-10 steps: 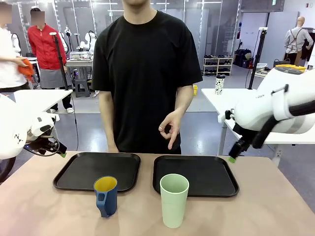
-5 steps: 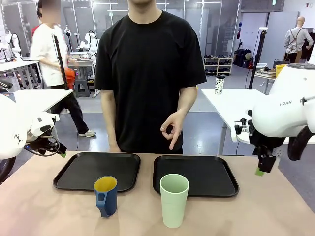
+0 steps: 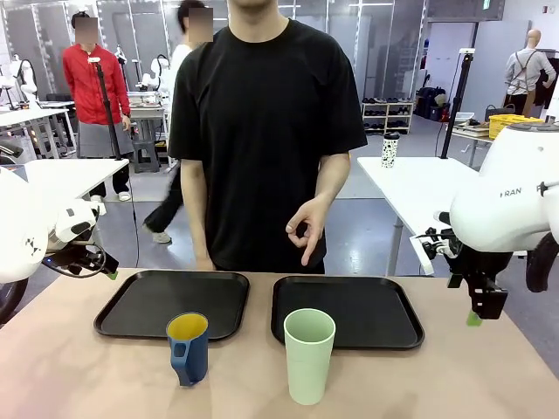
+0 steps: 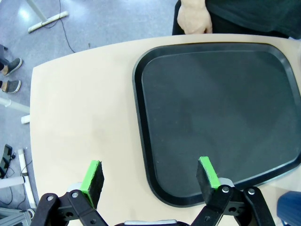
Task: Sort and store the cups by type.
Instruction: Pick up the Reusable plastic cup.
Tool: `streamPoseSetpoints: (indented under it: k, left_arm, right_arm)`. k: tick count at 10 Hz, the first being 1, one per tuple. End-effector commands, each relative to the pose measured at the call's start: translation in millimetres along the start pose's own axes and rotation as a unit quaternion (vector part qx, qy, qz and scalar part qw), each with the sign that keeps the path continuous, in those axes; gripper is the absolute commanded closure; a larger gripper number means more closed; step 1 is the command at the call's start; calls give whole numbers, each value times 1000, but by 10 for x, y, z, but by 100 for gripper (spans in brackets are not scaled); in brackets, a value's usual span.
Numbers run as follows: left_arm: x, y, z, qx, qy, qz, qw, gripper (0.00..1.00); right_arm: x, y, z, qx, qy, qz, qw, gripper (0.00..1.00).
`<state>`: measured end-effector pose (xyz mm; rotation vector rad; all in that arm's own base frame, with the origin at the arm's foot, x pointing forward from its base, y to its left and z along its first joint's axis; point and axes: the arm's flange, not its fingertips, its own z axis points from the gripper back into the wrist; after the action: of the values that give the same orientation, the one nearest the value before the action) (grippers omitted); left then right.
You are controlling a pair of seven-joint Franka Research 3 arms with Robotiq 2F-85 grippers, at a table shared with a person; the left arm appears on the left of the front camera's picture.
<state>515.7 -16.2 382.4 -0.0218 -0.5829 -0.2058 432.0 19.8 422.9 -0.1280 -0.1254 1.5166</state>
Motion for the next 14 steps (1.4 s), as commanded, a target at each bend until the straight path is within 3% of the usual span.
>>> streamPoseSetpoints:
  k: [1, 3, 5, 8, 14]
  left_arm:
    - [1, -2, 6, 0, 0, -1, 1000, 0]
    - [1, -2, 6, 0, 0, -1, 1000, 0]
    - [1, -2, 6, 0, 0, -1, 1000, 0]
    - [1, -2, 6, 0, 0, -1, 1000, 0]
    - [1, -2, 6, 0, 0, -1, 1000, 0]
  right_arm:
    - [8, -5, 8, 0, -4, -12, 1000, 0]
    - [0, 0, 1, 0, -1, -1, 1000, 0]
    - [155, 67, -168, 26, -65, 68, 995, 0]
    - [326, 297, -385, 65, -107, 90, 988, 0]
    - [392, 578, -899, 125, -327, 117, 930, 0]
